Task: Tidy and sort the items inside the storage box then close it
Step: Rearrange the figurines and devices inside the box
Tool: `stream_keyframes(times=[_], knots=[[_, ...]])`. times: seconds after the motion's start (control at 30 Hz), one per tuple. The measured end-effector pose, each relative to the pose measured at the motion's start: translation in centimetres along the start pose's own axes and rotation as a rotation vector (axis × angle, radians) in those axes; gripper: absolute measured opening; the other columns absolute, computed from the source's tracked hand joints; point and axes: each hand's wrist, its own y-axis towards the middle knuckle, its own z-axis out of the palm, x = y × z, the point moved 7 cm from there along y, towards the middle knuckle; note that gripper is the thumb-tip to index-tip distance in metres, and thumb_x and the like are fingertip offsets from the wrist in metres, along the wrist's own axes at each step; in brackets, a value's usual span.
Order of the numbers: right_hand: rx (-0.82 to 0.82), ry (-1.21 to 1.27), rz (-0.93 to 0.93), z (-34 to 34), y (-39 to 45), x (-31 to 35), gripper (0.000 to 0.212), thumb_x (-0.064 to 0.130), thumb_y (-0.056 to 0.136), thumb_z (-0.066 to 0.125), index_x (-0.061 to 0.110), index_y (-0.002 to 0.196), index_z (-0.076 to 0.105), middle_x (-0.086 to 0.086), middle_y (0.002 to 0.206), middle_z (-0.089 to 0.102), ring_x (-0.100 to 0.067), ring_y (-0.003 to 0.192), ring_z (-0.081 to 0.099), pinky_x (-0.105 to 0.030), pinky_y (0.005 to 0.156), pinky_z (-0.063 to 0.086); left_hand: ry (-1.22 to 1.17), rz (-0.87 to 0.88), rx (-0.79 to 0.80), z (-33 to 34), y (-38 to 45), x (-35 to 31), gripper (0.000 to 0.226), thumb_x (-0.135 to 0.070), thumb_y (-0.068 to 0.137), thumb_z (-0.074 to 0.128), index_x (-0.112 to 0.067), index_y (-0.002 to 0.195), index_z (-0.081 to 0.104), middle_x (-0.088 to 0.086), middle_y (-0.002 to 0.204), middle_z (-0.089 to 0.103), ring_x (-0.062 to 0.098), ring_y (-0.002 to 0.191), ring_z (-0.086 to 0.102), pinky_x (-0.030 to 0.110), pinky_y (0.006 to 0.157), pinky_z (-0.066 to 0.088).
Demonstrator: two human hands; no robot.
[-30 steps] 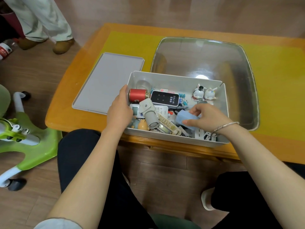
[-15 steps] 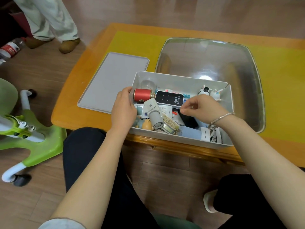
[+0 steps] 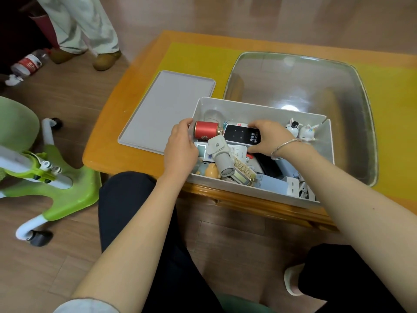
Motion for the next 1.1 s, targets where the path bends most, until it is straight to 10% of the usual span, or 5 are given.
stream_keyframes(times=[1.1], knots=[[-0.038, 0.225, -0.061, -1.1, -4.4, 3.1, 0.039, 0.047, 0.08, 0.066, 0.021, 0.109, 0.065, 0.002, 0.106, 0.066, -0.01, 0.089, 0.053, -0.025, 0.081, 0.045, -0.162, 0.015, 0.086, -0.1, 0.1, 1.0, 0.04, -0.017, 0.102, 0.041, -0.02, 0.142, 0.041, 0.002, 0.14, 0.049, 0.015, 0.127, 0.045, 0.021, 0.098, 0.034]])
